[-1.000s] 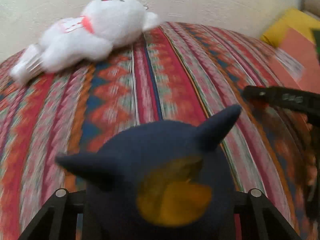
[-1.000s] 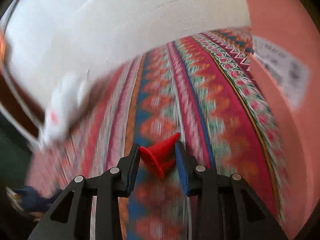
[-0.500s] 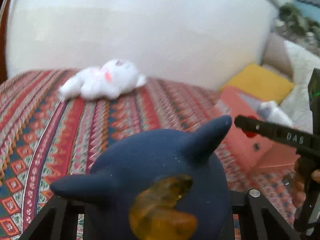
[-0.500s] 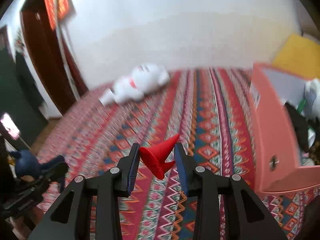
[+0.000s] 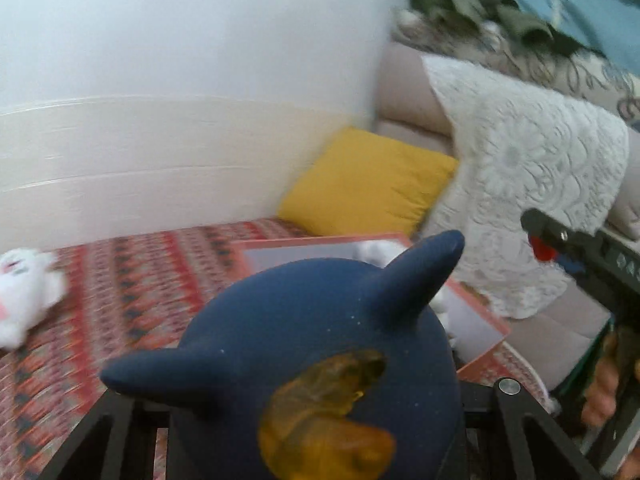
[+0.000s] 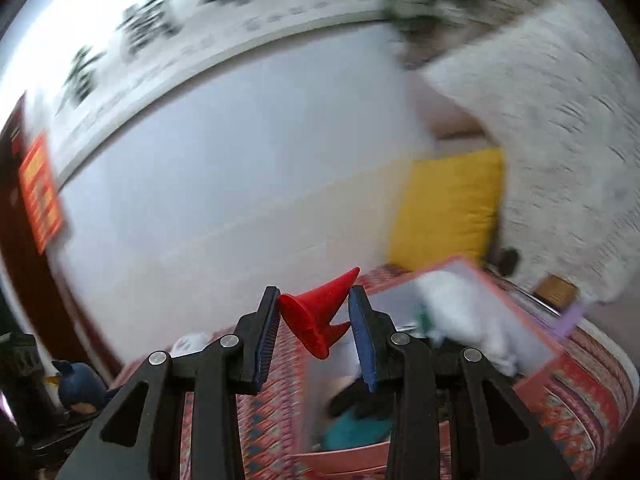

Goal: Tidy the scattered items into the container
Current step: 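Carry the blue figure and red cone into the pink box and release, then grasp the white cup with the left tool while the right tool grasps the small white plush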

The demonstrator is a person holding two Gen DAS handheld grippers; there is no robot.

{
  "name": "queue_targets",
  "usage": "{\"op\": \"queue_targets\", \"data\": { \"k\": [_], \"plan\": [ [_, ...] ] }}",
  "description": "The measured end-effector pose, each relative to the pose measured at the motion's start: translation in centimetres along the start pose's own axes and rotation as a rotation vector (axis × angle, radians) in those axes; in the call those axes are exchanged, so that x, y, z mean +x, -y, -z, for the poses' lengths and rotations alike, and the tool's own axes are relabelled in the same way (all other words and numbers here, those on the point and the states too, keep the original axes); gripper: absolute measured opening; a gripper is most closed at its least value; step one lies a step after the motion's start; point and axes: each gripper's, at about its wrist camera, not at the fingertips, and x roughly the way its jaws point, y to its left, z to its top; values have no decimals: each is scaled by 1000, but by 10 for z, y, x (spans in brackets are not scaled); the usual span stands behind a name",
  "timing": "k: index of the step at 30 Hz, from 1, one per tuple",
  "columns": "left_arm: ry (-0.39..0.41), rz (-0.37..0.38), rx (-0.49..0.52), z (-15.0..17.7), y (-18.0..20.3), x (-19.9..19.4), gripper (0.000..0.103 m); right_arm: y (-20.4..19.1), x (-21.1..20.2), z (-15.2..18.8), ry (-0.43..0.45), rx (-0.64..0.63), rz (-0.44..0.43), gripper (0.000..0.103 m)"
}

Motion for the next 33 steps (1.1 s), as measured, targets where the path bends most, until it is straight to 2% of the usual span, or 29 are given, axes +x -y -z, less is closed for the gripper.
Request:
{"op": "queue_targets", "data": {
  "k": [3, 5, 7, 8, 9, 10, 11, 12, 13, 15, 17, 20, 22, 24, 28, 31, 33],
  "plan": [
    [-60, 13, 46, -14, 24, 57, 37, 36, 8, -7, -9, 60, 38, 37],
    [-111, -7, 79, -20, 34, 90, 37, 53, 17, -8, -25, 76, 63, 37],
    [-249, -26, 84, -28, 37, 135, 43, 67, 31, -9, -58, 81, 76, 37],
    [-330, -38, 66, -30, 35, 154, 58, 74, 38, -10, -88, 71, 75, 37],
    [-401, -49, 29, -32, 30, 170, 65, 79, 49, -7, -127, 54, 86, 39],
    [-459, -60, -7, -35, 26, 182, 65, 81, 62, -4, -180, 35, 127, 41],
    [-466, -66, -32, -38, 21, 183, 65, 83, 70, 1, -215, 26, 174, 63],
    [-454, -69, -34, -43, 19, 178, 68, 84, 75, 6, -228, 28, 207, 91],
    [-439, -73, -32, -47, 16, 173, 71, 85, 79, 11, -239, 33, 232, 98],
    [-386, -97, -10, -53, 11, 152, 81, 87, 81, 14, -243, 60, 219, 98],
    [-338, -112, -16, -55, 1, 129, 83, 87, 80, 13, -235, 86, 169, 98],
    [-304, -109, -47, -40, -20, 91, 84, 82, 75, 14, -225, 91, 150, 98],
    [-272, -149, -59, -13, -41, 58, 86, 75, 72, 16, -221, 87, 143, 98],
    [-250, -230, -58, 24, -68, 21, 86, 61, 70, 20, -226, 75, 129, 98],
    [-260, -401, -98, 103, -137, -44, 86, 26, 73, 33, -250, 28, 83, 98],
    [-272, -522, -150, 148, -189, -80, 86, -14, 85, 55, -303, -42, 18, 99],
    [-272, -556, -204, 171, -221, -101, 86, -40, 93, 70, -339, -84, -18, 99]
  ]
}}
